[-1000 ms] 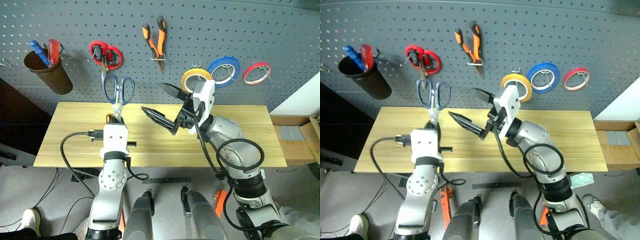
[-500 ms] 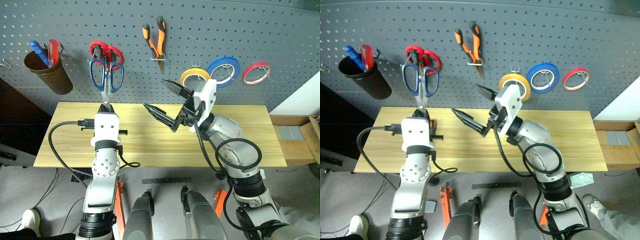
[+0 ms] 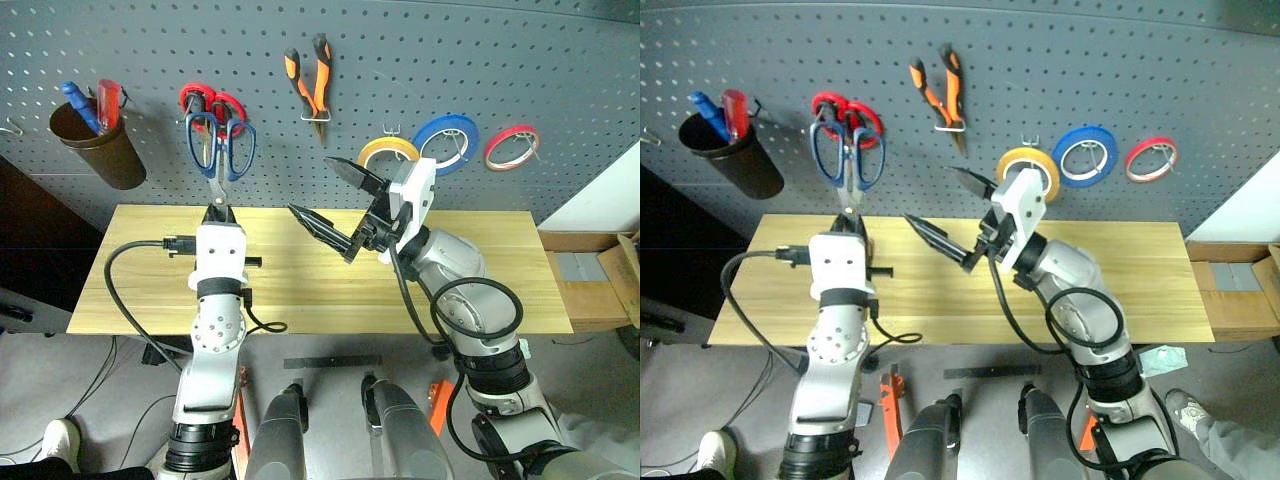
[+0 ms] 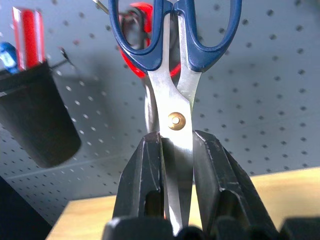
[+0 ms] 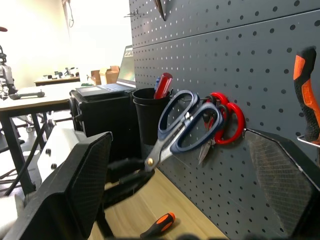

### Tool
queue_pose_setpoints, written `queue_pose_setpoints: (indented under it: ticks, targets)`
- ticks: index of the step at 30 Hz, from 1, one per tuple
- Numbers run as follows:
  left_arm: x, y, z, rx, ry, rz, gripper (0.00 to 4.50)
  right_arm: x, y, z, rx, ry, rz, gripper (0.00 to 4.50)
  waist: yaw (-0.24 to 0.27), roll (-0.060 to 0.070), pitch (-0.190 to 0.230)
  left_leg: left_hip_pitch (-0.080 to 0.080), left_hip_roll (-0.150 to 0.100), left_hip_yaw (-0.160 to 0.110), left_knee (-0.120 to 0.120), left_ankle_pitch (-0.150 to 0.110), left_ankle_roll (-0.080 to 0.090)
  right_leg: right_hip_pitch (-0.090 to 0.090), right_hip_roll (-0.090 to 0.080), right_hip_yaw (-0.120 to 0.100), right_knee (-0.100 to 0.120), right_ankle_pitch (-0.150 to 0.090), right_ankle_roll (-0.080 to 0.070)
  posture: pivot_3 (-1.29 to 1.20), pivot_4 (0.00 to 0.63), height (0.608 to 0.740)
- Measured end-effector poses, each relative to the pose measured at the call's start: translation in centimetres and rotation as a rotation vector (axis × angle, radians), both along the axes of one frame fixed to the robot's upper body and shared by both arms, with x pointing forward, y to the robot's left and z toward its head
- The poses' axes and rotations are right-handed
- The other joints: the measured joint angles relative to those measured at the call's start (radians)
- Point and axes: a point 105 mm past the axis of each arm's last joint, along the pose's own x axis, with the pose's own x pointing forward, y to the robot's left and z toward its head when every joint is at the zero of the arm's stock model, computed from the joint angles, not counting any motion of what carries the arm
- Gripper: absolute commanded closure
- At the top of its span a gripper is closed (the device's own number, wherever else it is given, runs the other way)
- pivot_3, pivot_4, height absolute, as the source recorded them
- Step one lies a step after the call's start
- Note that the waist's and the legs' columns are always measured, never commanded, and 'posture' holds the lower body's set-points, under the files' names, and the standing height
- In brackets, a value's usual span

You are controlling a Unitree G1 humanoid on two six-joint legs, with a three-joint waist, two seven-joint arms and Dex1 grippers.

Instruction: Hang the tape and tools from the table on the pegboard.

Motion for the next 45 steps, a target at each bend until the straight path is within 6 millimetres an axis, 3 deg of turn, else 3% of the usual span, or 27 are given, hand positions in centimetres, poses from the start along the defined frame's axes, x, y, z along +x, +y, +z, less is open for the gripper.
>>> queue_pose_setpoints:
  ticks: [21,32,45]
  targets:
    - [-0.3,1.4,1.0,0.003,-0.033,0.049,4.00,0.6,-0.1,-0.4,-0.008,-0.009,-0.027,0.00,0.006,-0.007,-0.009,0.001,0.000,-0.001,0.001,0.000,0.000,0.002,0.000,0.000,0.001,0.003,-0.005,-0.01,0.258,0.740]
    - [1.5,0.9,1.5,-0.030,-0.027,0.002,4.00,0.8,-0.3,-0.4,-0.005,0.004,-0.044,0.00,0.007,-0.007,-0.009,0.002,0.000,-0.001,0.001,0.000,0.000,0.002,0.000,-0.001,0.001,0.004,-0.005,-0.02,0.271,0.740]
    - [2.5,1.5,0.2,-0.081,0.038,-0.018,4.00,1.0,-0.5,-0.6,-0.012,0.009,-0.064,0.00,0.007,-0.007,-0.009,0.002,0.000,-0.001,0.002,0.000,0.000,0.002,-0.001,-0.001,0.002,0.004,-0.006,-0.03,0.274,0.740]
